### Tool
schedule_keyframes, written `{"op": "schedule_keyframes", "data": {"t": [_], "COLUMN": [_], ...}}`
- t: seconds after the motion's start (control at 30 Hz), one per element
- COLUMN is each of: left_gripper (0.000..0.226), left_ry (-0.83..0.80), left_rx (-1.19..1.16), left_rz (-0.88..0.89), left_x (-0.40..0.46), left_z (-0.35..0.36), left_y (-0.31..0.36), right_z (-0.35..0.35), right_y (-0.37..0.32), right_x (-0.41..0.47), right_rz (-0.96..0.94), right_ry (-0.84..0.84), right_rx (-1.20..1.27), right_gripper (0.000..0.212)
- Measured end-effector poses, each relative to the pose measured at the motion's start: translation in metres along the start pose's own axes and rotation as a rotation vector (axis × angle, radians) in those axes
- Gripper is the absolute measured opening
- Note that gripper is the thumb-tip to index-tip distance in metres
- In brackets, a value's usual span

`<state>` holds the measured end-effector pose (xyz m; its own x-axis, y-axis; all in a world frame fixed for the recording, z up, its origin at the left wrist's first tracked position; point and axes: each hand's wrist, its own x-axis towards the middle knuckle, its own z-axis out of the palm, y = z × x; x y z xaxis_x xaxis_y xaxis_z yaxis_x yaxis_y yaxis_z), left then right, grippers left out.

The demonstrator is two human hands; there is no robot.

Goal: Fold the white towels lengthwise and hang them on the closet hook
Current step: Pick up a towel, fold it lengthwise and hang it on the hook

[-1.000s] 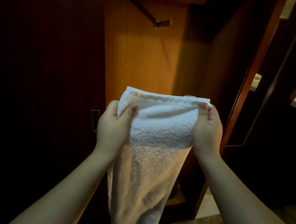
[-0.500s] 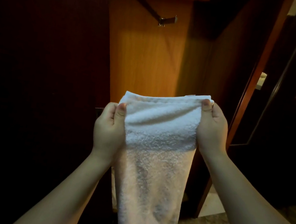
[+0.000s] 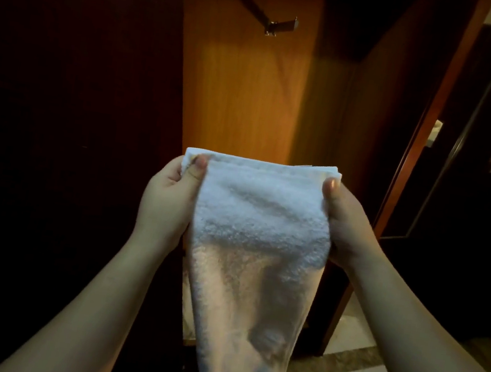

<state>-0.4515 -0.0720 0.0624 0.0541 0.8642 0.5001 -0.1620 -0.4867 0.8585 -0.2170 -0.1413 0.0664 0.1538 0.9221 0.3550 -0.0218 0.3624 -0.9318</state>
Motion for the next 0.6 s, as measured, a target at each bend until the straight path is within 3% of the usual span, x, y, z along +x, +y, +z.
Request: {"op": "schedule_keyframes", "data": {"t": [0.07, 0.13, 0.27, 0.37, 0.5, 0.6], "left_gripper": [0.032, 0.033, 0.045, 0.047, 0.037, 0.042], "left_ry": [0.018, 0.022, 0.087, 0.107, -0.071, -0.287], "left_rx": [0.035, 0.076, 0.15, 0.132, -0.07, -0.224], "left_rz": [0.028, 0.053, 0.106, 0.116, 0.001, -0.134], "left_x": [-0.002, -0.004, -0.008, -0.009, -0.003, 0.005], "left_z": [0.002, 0.004, 0.003, 0.005, 0.0, -0.008], "left_y": [-0.001, 0.0, -0.004, -0.006, -0.003, -0.006], "right_z": [-0.008, -0.015, -0.017, -0.013, -0.013, -0.012], "right_y": [-0.002, -0.001, 0.005, 0.014, 0.019, 0.017], "right_x": [0.0, 0.001, 0.003, 0.0, -0.002, -0.006], "right_rz": [0.174, 0.263, 0.237, 0.208, 0.216, 0.208], "right_ry": [-0.219, -0.315, -0.311, -0.293, -0.28, -0.309], "right_rx": [0.133, 0.148, 0.234, 0.335, 0.455, 0.47], "right_gripper": [0.085, 0.084, 0.057, 0.051, 0.054, 0.048]}}
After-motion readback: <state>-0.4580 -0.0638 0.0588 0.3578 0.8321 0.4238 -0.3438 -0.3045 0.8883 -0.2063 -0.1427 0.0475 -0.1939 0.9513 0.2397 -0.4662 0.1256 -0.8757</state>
